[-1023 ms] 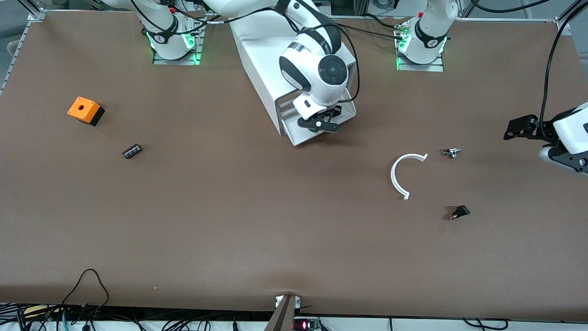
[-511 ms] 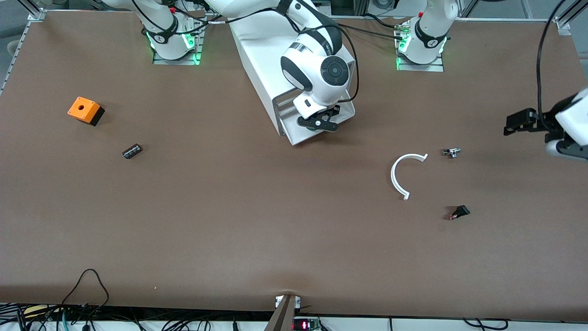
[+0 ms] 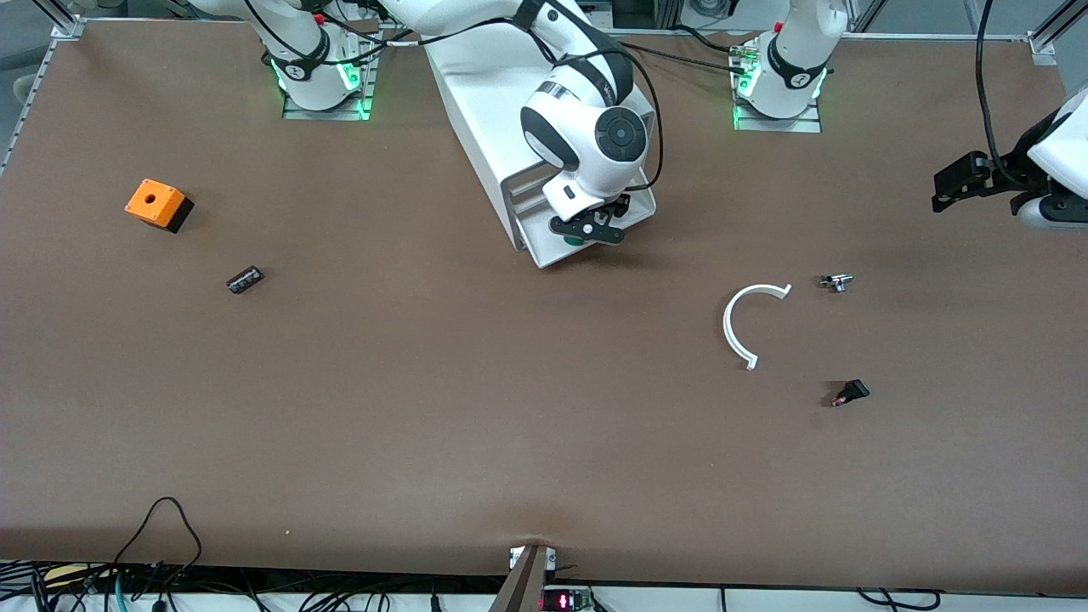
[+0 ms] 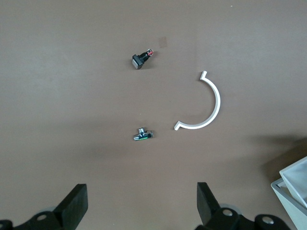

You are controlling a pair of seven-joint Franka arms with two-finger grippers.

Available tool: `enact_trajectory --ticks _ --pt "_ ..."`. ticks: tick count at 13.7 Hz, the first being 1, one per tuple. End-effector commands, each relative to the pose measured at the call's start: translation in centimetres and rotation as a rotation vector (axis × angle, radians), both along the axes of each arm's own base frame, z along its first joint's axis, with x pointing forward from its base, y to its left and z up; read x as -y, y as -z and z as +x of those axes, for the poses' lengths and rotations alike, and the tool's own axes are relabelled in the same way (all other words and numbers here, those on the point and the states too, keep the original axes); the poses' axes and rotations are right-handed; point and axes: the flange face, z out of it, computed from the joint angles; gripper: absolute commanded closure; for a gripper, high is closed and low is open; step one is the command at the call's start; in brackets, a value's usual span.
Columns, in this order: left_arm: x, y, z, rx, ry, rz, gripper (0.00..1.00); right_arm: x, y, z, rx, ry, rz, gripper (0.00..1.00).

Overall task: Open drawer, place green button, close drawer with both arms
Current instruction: 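Open the right gripper and draw it back from the drawer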

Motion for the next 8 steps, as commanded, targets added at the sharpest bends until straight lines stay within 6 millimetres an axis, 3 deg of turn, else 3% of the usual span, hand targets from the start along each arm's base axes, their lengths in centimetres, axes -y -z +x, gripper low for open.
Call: enact_trajectory --ticks 1,6,8 --pt "-1.0 0.4 -0.8 0.016 -0.027 0.000 0.00 0.9 -1.7 0.8 0.015 0.034 -0.027 0.00" --pt "-0.1 1.0 0.1 0.023 0.005 0.000 0.00 4.5 -5.2 8.5 0.178 -0.032 0.041 0.00" --pt "4.0 2.7 1.0 0.031 -0.008 -0.014 0.00 6.7 -7.3 12.0 0.213 -0.075 0.080 0.00"
